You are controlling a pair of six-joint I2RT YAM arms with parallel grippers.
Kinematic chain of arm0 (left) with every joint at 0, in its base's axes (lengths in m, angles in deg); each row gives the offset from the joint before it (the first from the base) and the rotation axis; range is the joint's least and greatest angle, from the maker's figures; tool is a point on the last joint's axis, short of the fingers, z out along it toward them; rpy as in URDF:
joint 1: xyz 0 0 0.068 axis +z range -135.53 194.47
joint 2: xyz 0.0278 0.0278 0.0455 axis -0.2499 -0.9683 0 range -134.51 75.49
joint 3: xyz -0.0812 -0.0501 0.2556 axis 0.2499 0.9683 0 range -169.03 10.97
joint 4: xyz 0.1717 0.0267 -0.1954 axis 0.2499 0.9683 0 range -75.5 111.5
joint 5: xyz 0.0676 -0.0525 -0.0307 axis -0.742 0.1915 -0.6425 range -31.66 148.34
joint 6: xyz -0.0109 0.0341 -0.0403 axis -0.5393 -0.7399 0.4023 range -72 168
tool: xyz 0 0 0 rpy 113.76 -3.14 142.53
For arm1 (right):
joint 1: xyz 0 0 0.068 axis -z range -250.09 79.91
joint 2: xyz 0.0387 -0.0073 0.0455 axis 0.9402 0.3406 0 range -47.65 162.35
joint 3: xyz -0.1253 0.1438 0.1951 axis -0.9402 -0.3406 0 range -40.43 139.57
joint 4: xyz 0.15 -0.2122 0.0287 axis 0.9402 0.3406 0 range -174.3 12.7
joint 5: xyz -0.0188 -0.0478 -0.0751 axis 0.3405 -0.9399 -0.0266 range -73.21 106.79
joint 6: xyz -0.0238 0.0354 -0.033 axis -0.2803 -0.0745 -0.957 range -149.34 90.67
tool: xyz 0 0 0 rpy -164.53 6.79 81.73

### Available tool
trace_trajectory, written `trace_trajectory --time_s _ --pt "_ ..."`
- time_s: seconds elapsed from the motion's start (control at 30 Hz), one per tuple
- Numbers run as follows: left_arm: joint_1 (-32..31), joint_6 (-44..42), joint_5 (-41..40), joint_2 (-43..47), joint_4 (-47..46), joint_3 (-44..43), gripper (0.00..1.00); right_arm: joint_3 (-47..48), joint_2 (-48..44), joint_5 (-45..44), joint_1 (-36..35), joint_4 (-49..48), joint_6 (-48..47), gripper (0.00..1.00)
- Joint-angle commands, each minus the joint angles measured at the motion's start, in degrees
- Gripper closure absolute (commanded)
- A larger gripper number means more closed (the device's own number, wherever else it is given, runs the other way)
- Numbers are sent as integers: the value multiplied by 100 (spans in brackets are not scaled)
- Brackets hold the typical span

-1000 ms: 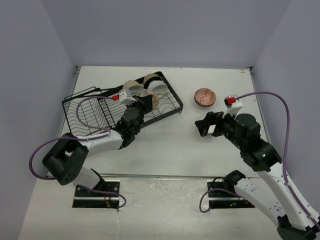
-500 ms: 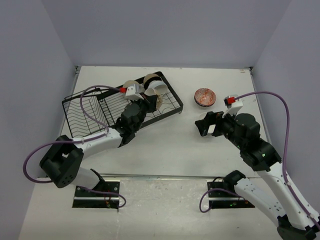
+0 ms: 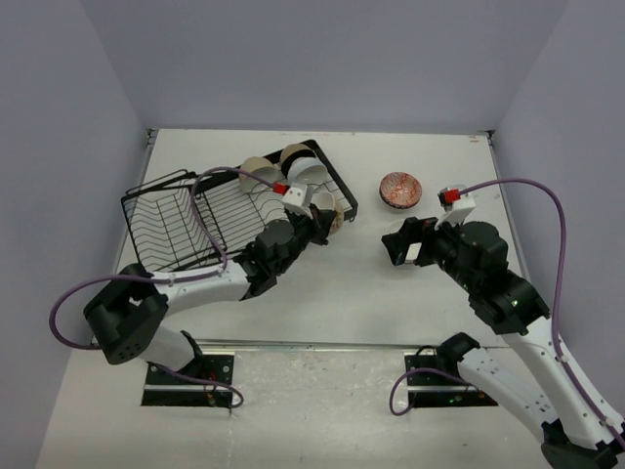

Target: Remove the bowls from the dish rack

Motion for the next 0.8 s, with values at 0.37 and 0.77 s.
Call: trace_trajectory --time_s 0.37,0.77 --pt "-1242 -1505 -465 -967 -840 176 100 2 43 -51 -28 -133 10 1" --pt "-2095 -2147 -1239 -1855 -736 -52 100 2 26 -42 -37 -125 18 1"
